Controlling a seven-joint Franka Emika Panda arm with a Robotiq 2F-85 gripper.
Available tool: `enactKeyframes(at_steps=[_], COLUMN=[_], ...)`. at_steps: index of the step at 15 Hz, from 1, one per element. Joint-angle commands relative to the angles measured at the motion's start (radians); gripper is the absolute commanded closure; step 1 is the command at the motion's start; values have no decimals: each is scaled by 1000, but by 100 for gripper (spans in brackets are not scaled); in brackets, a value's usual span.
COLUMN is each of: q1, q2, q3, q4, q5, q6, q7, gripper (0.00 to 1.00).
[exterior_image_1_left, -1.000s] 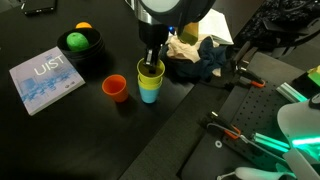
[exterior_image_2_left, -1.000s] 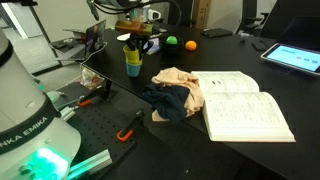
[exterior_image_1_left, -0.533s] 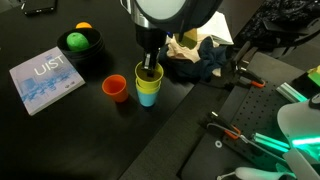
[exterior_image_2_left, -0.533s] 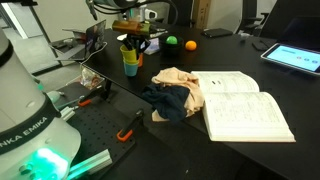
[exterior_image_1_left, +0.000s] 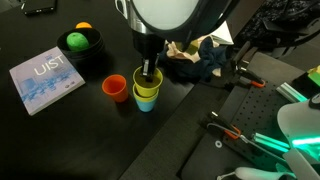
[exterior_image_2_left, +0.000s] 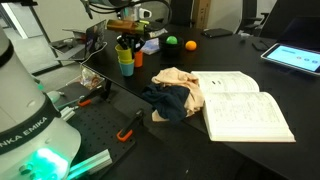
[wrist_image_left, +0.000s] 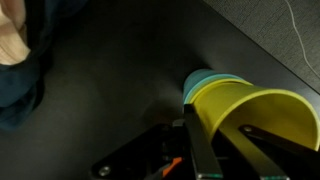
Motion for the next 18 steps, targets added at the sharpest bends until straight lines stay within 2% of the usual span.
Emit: enactKeyframes(at_steps=[1, 8, 18], q1=[18, 21, 20], q2=[-50, -70, -71], q3=[-10, -17, -10], q4=[-31, -39, -54], q5=[-64, -138, -130], q6=[34, 44, 44], q7=[40, 64, 63], gripper=[99, 99, 99])
